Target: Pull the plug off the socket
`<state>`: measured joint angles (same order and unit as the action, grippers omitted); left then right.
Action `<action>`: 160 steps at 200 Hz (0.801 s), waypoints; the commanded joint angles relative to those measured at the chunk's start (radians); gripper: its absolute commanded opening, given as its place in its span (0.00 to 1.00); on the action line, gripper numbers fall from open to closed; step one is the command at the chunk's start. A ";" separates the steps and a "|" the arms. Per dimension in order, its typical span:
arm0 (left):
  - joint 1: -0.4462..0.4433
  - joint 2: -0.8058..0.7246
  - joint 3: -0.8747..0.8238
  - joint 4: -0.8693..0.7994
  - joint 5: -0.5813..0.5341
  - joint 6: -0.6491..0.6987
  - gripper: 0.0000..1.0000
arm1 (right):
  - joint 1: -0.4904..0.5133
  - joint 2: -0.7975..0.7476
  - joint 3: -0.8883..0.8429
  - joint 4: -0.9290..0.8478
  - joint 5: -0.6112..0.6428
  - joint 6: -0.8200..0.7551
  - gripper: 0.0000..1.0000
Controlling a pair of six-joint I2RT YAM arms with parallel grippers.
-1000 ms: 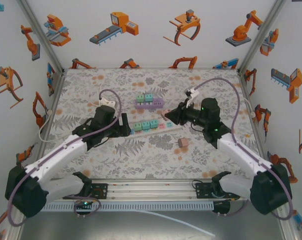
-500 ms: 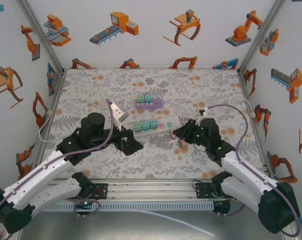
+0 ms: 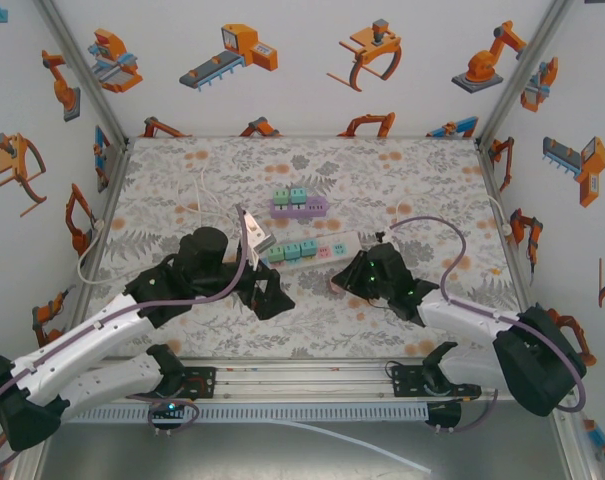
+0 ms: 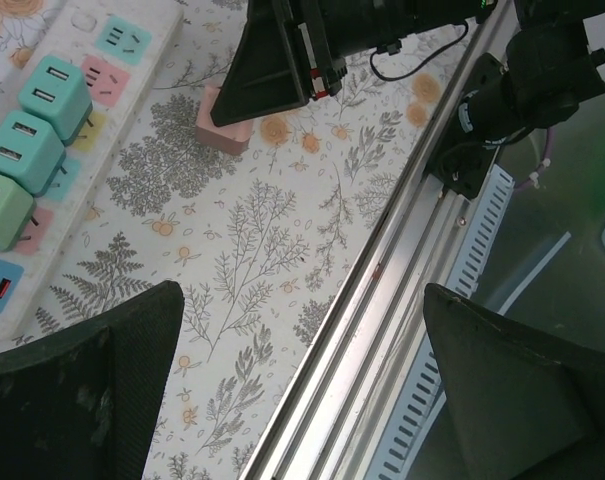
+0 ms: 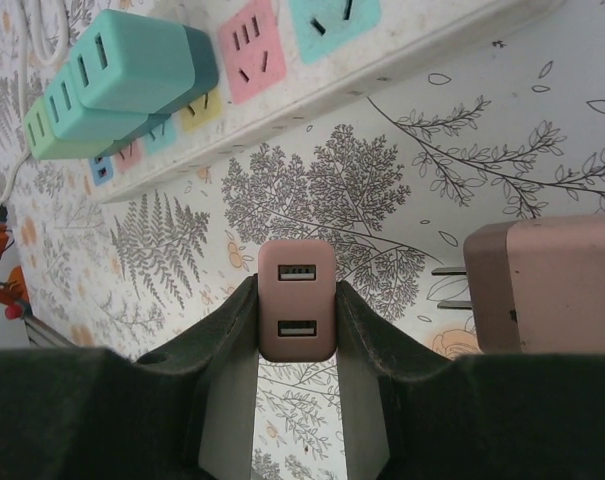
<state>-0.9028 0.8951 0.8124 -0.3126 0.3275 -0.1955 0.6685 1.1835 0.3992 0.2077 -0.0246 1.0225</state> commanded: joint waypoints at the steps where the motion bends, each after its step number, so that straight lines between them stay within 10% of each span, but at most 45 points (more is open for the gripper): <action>1: -0.007 0.004 0.037 -0.006 -0.038 0.021 0.97 | 0.020 -0.015 -0.031 0.008 0.114 0.040 0.23; 160: -0.050 0.102 0.094 0.019 -0.107 0.039 0.97 | 0.052 -0.159 -0.098 -0.149 0.200 0.065 0.47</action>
<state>-0.9485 0.9947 0.8753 -0.3080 0.2379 -0.1772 0.7151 1.0645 0.3172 0.1108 0.1291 1.0775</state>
